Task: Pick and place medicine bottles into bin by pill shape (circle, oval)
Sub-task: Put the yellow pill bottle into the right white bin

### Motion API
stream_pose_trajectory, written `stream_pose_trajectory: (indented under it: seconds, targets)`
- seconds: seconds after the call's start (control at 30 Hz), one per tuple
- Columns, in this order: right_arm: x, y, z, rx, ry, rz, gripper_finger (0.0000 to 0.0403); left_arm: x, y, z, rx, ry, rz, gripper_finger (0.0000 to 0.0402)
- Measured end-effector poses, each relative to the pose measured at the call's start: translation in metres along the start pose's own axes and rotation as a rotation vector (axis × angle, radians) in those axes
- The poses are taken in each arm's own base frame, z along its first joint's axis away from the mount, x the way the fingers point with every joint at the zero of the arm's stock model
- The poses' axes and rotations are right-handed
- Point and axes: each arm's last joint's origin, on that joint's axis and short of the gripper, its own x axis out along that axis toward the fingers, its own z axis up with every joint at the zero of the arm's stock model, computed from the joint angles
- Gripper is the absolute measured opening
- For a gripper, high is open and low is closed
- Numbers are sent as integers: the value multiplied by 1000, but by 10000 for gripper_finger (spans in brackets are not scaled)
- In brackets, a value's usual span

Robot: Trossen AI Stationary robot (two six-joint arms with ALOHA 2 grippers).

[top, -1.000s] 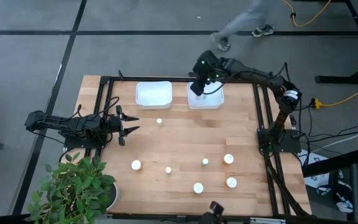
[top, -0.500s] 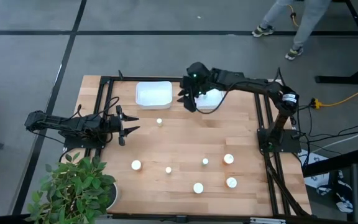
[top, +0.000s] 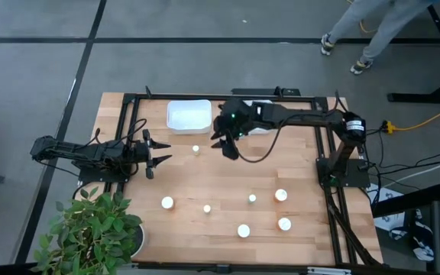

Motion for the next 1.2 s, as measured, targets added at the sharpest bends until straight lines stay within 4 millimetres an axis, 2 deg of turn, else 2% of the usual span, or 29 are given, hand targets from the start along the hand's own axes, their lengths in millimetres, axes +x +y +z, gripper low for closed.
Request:
stream_pose_trajectory:
  seconds: [0.17, 0.3, 0.4, 0.53, 0.63, 0.73, 0.83, 1.0, 1.2]
  targets:
    - [6, 19, 1, 77, 5, 37, 177, 0, 0, 0, 0, 0, 0, 166]
    - [15, 31, 1, 152, -2, 36, 209, 0, 0, 0, 1, 1, 0, 166]
    - [35, 34, -4, 220, 17, 33, 243, 0, 0, 0, 2, 0, 0, 166]
    - [68, 33, -16, 213, 41, 40, 286, 0, 0, 0, 1, 0, 0, 166]
    - [89, 27, -24, 211, 37, -21, 301, 0, 0, 0, 2, 0, 0, 166]
    - [101, 22, -32, 217, 56, -105, 303, 0, 0, 0, 2, 0, 0, 166]
    - [108, 16, -38, 216, 67, -194, 304, 0, 0, 0, 2, 0, 0, 166]
    - [107, 10, -36, 157, 49, -311, 304, 0, 0, 0, 2, 0, 0, 166]
    - [110, 8, -32, 35, 9, -337, 304, 0, 0, 0, 2, 0, 0, 166]
